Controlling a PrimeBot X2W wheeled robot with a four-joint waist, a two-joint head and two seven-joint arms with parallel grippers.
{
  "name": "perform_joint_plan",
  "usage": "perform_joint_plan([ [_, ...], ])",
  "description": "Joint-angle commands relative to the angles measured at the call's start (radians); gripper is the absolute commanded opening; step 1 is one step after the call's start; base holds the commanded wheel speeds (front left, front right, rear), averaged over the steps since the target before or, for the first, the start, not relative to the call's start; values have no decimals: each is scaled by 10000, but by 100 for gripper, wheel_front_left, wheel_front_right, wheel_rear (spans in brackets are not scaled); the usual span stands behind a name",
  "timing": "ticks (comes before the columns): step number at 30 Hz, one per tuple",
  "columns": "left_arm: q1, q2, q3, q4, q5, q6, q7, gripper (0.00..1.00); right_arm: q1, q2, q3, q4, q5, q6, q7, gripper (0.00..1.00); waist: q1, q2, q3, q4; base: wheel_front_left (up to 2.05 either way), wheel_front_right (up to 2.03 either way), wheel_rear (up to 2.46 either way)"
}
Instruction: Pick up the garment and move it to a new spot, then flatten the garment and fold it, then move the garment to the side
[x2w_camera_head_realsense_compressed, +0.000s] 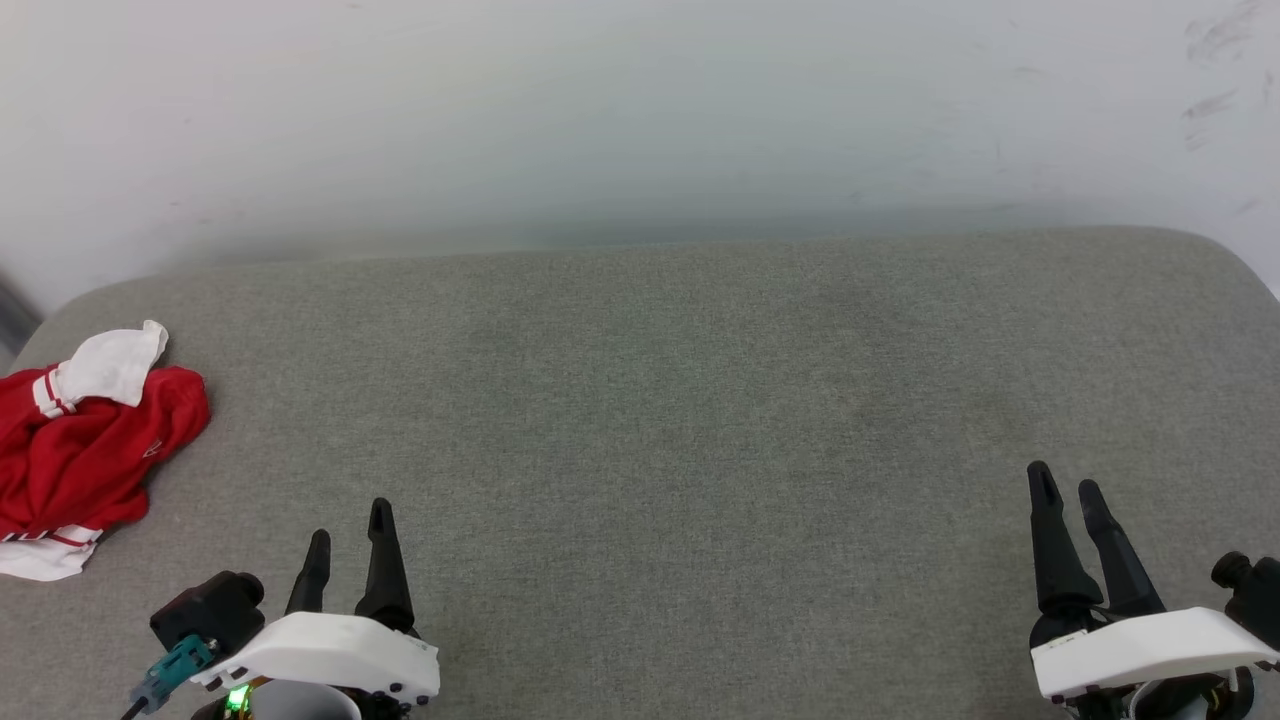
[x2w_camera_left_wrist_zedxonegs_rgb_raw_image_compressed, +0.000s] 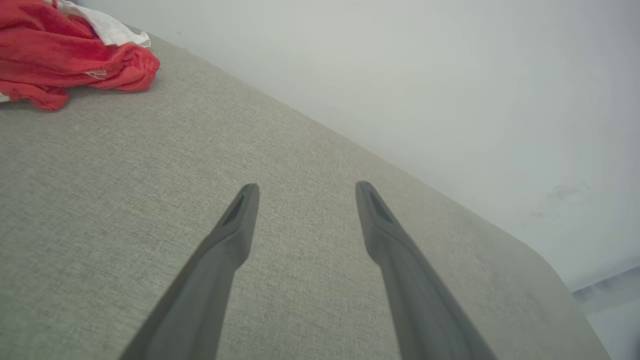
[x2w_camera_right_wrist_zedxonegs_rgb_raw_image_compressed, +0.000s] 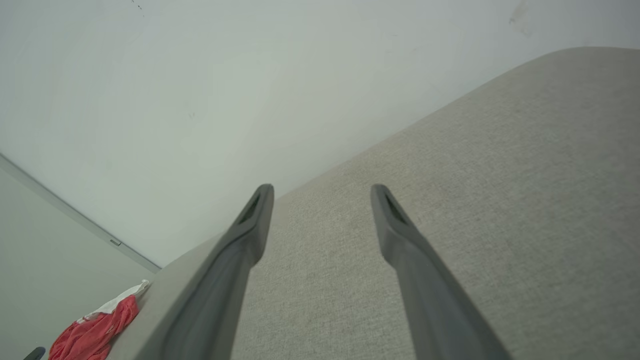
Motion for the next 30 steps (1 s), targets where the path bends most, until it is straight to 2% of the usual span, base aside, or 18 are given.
perform_joint_plan([
  [1, -14, 143, -138, -209, 396, 140, -131, 100, 24, 3, 29, -155, -393, 3, -119, 100, 0, -1, 6, -3, 0, 0, 0],
  [19, 194, 410, -810, -623, 2103, 707, -592, 100, 223, 6, 128, -412, -2087, 3, -587, 100, 0, -1, 21, 17, 0, 0, 0],
  [30, 293, 468, -939, -787, 3029, 789, -865, 100, 348, 9, 220, -725, -3051, 2, -851, 100, 0, -1, 13, 11, 0, 0, 0],
])
